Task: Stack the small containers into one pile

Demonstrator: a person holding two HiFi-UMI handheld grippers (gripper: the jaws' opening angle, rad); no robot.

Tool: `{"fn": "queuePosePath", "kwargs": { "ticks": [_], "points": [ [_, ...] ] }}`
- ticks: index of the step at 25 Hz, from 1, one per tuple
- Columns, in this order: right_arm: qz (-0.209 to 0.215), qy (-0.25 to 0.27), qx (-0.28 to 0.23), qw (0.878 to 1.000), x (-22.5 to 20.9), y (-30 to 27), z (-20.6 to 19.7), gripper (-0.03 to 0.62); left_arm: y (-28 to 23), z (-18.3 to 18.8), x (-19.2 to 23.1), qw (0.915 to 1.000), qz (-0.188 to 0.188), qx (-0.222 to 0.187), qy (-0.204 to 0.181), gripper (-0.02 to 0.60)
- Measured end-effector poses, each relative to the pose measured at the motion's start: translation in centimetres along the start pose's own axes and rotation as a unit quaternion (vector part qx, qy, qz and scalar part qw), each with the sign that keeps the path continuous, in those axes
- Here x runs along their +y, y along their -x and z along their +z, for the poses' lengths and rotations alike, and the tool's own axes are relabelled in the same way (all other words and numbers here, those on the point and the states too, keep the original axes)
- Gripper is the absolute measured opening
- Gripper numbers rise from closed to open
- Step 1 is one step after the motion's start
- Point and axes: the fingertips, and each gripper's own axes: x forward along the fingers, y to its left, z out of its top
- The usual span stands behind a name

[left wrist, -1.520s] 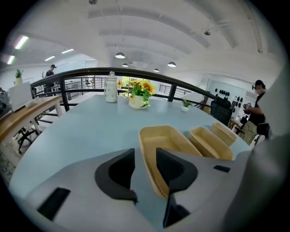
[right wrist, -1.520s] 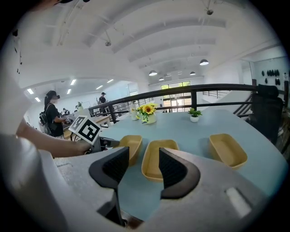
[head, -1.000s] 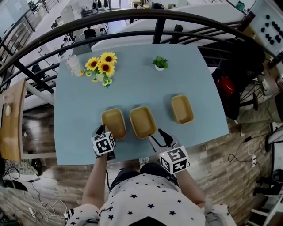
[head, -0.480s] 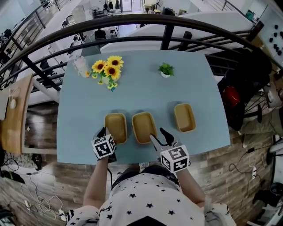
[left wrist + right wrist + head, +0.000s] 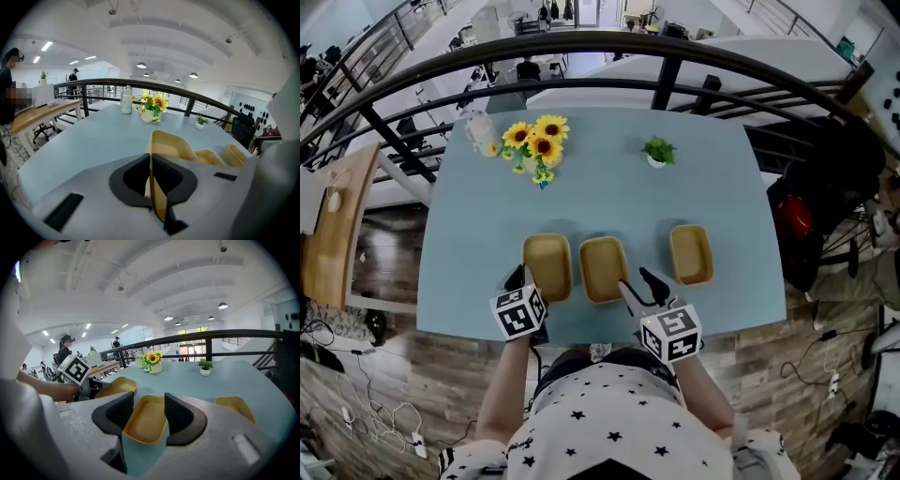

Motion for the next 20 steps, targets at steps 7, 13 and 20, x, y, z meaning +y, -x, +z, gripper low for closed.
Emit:
{"fn": "queuePosePath", "kwargs": {
  "ticks": [7, 13, 20],
  "points": [
    [0.004, 0.002, -0.001, 1.0, -0.8, 0.9, -0.8, 0.19, 2.0, 1.2, -2.8, 0.9997, -0.006, -0.021, 0.009, 0.015],
    [0.001, -0.002, -0.005, 1.0, -1.5, 1.3, -1.3, 0.19, 2.4, 1.6, -5.5, 0.9995, -0.021, -0.02, 0.009, 0.015],
    [-0.017, -0.014, -0.005, 1.0, -2.8, 2.1, -2.0, 0.19, 1.5, 1.0, -8.2, 0.9994, -0.032, -0.009, 0.004, 0.015]
  ]
}}
